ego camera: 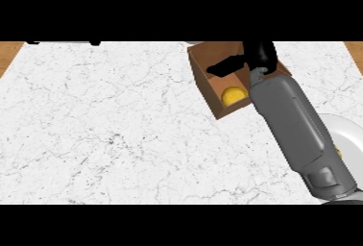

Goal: Pick the lemon from the plate and place it in the cardboard box

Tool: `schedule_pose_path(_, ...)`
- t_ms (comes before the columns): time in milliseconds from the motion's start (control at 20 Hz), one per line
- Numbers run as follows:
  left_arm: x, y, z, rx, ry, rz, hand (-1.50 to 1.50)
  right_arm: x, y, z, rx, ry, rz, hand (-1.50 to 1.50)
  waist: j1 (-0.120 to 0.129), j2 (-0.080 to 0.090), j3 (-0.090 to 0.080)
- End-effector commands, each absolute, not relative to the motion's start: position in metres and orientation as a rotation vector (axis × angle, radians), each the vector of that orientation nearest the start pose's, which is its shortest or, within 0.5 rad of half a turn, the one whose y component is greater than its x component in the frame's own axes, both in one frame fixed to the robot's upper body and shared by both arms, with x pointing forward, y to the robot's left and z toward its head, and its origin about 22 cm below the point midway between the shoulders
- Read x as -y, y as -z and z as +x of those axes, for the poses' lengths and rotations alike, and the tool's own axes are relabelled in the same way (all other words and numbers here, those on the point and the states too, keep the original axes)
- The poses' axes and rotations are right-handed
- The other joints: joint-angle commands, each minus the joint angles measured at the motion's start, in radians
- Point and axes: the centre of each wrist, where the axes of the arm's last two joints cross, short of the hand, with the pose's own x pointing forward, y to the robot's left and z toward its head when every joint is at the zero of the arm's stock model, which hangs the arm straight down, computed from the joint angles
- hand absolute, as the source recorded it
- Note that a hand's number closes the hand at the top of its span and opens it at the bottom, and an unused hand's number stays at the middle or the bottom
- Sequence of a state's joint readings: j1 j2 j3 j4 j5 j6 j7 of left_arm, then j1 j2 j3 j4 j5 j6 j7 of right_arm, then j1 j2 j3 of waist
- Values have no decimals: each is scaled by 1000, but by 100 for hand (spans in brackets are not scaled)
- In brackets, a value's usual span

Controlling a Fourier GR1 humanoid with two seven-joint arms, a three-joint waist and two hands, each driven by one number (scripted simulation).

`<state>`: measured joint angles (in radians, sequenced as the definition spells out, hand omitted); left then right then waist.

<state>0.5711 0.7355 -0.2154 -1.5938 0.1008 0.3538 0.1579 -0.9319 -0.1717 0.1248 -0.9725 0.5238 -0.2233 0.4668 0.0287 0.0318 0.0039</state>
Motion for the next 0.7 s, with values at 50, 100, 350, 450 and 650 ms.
schedule_pose_path(50, -359, -31, 164, 1300, 226, 656, 0, 123, -164, 421, 1637, -402, -690, -150, -39, -7, -4)
schedule_pose_path(100, -360, -25, 163, 1281, 195, 650, 0, 134, -162, 422, 1650, -356, -692, -150, -60, -9, -5)
schedule_pose_path(350, -363, -23, 157, 1274, 183, 663, 0, 152, -180, 428, 1722, -166, -650, -150, -71, -16, -4)
schedule_pose_path(450, -362, -22, 157, 1279, 183, 656, 0, 157, -179, 429, 1736, -120, -639, -150, -77, -16, -4)
schedule_pose_path(650, -367, -24, 151, 1271, 177, 678, 0, 180, -180, 430, 1757, -39, -583, -150, -92, -24, -1)
